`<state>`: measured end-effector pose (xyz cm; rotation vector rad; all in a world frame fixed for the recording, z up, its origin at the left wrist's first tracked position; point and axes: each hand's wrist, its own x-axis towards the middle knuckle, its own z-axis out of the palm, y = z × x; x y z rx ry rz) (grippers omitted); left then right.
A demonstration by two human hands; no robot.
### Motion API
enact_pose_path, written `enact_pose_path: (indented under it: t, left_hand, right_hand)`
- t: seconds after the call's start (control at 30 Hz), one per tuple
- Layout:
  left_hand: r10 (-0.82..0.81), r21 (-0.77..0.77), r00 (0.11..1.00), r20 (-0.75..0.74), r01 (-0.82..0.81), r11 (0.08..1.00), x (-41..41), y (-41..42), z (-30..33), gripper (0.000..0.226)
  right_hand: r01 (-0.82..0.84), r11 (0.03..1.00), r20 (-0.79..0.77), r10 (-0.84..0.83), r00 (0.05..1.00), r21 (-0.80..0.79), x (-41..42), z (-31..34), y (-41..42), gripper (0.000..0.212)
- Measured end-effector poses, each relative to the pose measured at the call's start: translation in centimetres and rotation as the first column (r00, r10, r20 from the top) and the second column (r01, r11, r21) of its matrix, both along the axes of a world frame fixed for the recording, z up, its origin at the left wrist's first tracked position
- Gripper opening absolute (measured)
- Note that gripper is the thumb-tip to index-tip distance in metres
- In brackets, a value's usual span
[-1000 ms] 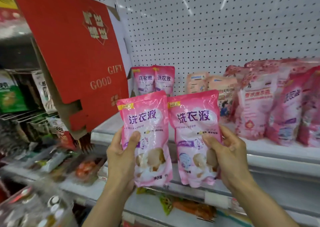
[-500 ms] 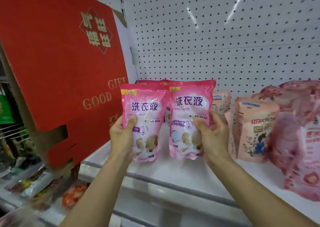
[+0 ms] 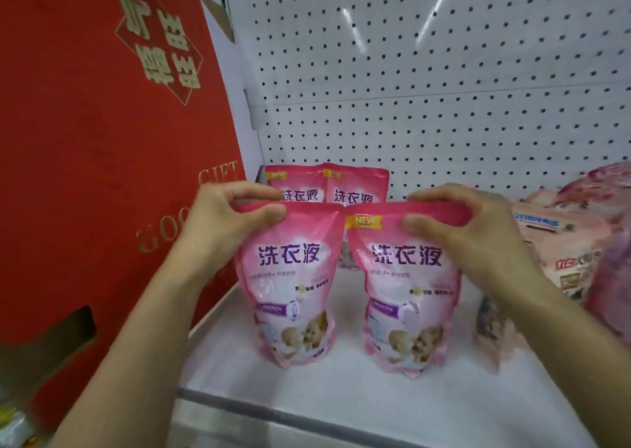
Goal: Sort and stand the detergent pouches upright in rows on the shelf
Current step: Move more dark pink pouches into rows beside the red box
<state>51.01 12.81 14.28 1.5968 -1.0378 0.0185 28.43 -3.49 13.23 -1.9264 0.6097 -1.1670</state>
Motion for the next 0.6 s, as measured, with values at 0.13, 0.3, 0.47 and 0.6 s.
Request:
enact_pose_path:
  t: [0.13, 0.3, 0.47, 0.6]
  left_hand:
    - [-0.069, 0.242, 0.96, 0.273, 0.001, 0.97, 2.2, -1.1, 1.5, 0.01]
    - [0.087, 0.187, 0.896, 0.435, -0.185, 0.965, 5.3, -5.2, 1.4, 0.013]
    - [0.111, 0.193, 0.893, 0.437, -0.214, 0.958, 8.6, -8.8, 1.6, 0.009]
    - [0.179, 0.221, 0.898, 0.403, -0.285, 0.933, 10.4, -10.7, 1.1, 0.005]
  right_hand:
    - [0.008, 0.983, -0.362, -0.075, 0.929, -0.184, -0.1, 2.3, -0.3, 0.003]
    - [0.01, 0.947, -0.452, -0.162, 0.877, -0.32, 1.0, 3.0, -0.9, 0.013]
    - [-0.009, 0.963, -0.442, -0.114, 0.89, -0.268, 1.8, 2.9, -1.8, 0.013]
    - [-0.066, 0.971, -0.429, -0.04, 0.902, -0.229, 2.9, 2.9, -2.5, 0.01]
